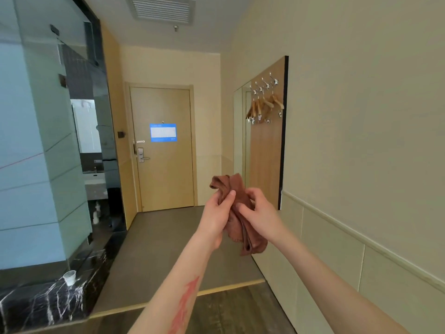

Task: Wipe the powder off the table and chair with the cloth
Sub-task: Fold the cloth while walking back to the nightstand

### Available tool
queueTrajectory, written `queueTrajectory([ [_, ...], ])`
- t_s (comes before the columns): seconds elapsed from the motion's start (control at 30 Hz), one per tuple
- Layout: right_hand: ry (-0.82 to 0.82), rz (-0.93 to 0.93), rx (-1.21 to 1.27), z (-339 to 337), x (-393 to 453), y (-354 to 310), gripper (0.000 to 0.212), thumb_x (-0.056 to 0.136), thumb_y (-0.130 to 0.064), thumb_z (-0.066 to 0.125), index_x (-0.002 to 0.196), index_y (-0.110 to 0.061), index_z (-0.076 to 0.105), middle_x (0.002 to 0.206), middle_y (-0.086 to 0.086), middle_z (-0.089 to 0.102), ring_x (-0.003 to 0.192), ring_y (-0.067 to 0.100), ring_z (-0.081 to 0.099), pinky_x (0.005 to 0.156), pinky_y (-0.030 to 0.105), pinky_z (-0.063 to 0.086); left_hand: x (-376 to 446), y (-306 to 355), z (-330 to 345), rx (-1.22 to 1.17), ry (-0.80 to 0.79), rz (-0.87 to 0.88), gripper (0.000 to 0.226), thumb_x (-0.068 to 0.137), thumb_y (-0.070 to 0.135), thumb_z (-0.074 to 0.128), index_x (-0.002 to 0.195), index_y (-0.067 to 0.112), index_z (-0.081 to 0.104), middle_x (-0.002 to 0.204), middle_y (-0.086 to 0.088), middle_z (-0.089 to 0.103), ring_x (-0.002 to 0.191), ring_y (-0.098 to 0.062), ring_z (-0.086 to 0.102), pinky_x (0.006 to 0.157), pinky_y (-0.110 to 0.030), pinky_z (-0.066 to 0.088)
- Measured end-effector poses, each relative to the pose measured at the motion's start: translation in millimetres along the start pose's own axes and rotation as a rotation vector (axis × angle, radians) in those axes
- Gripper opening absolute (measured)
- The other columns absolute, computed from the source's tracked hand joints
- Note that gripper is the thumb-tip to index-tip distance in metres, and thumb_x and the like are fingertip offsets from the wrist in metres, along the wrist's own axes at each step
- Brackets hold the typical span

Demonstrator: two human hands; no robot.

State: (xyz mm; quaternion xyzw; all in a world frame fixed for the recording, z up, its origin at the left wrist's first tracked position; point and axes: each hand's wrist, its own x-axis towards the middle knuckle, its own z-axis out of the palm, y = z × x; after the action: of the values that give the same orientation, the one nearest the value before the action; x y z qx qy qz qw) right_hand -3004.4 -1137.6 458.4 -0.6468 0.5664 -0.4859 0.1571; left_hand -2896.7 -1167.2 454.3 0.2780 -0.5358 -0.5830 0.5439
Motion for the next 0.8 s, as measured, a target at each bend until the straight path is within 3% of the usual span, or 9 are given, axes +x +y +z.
queueTrajectory([
  [0.2,0.010,0.149,0.245,63.1,3.8,1.3,0.025,0.089,-0.017,0.043,0.114,-0.016,0.049,0.115,0.008,0.061,0.107,0.026,0.058,0.096,0.041,0.045,-24.9,7.8,-46.9,0.072,0.235,-0.031,0.014,0.097,0.022,0.044,0.102,0.020,0.057,0.094,-0.002,0.068,0.084,-0.014,0.063,0.072,-0.026,0.051],
  [0.3,-0.012,0.275,0.507,80.8,0.9,-10.8,0.023,0.092,-0.019,0.037,0.110,-0.015,0.051,0.111,0.009,0.060,0.097,0.020,0.058,0.084,0.033,0.047,-38.3,20.0,-70.1,0.027,0.382,-0.039,0.011,0.096,0.022,0.047,0.098,0.016,0.056,0.089,-0.004,0.066,0.081,-0.016,0.063,0.069,-0.027,0.051],
  [0.4,-0.168,0.347,0.757,93.4,-4.6,-27.2,0.026,0.095,-0.033,0.041,0.110,-0.016,0.052,0.105,0.008,0.065,0.091,0.018,0.063,0.072,0.028,0.050,-53.3,30.5,-84.9,-0.010,0.467,-0.049,0.023,0.089,0.023,0.059,0.107,0.009,0.060,0.097,-0.011,0.069,0.087,-0.023,0.067,0.074,-0.032,0.055],
  [0.5,-0.273,0.271,0.705,105.1,-13.2,-38.5,0.031,0.090,-0.026,0.055,0.117,-0.010,0.053,0.102,0.007,0.067,0.090,0.021,0.066,0.073,0.030,0.054,-71.8,39.5,-94.9,0.027,0.541,-0.037,0.033,0.077,0.015,0.074,0.107,0.004,0.065,0.102,-0.016,0.071,0.091,-0.027,0.068,0.080,-0.037,0.057],
  [0.57,-0.328,0.250,0.692,111.5,-19.7,-46.6,0.031,0.089,-0.014,0.053,0.119,-0.008,0.053,0.102,0.012,0.068,0.090,0.025,0.066,0.075,0.033,0.054,-89.2,44.4,-101.9,0.075,0.579,-0.030,0.034,0.075,0.009,0.075,0.107,0.005,0.064,0.102,-0.013,0.070,0.088,-0.023,0.068,0.073,-0.032,0.057],
  [0.7,-0.440,0.305,0.797,127.5,-35.2,-68.3,0.018,0.089,-0.009,0.046,0.099,-0.015,0.060,0.089,0.007,0.066,0.082,0.023,0.062,0.065,0.029,0.047,-131.8,52.5,-122.3,0.099,0.752,-0.012,0.030,0.075,-0.001,0.072,0.101,0.009,0.062,0.094,-0.007,0.067,0.081,-0.019,0.063,0.078,-0.035,0.052],
  [0.8,-0.530,0.327,0.869,152.1,-53.1,-85.9,0.024,0.088,-0.009,0.046,0.106,-0.016,0.060,0.097,0.009,0.067,0.091,0.027,0.062,0.077,0.034,0.050,-169.0,62.8,-141.9,0.095,0.870,0.015,0.026,0.074,-0.003,0.072,0.088,0.016,0.061,0.090,-0.005,0.066,0.080,-0.019,0.062,0.081,-0.037,0.050],
])
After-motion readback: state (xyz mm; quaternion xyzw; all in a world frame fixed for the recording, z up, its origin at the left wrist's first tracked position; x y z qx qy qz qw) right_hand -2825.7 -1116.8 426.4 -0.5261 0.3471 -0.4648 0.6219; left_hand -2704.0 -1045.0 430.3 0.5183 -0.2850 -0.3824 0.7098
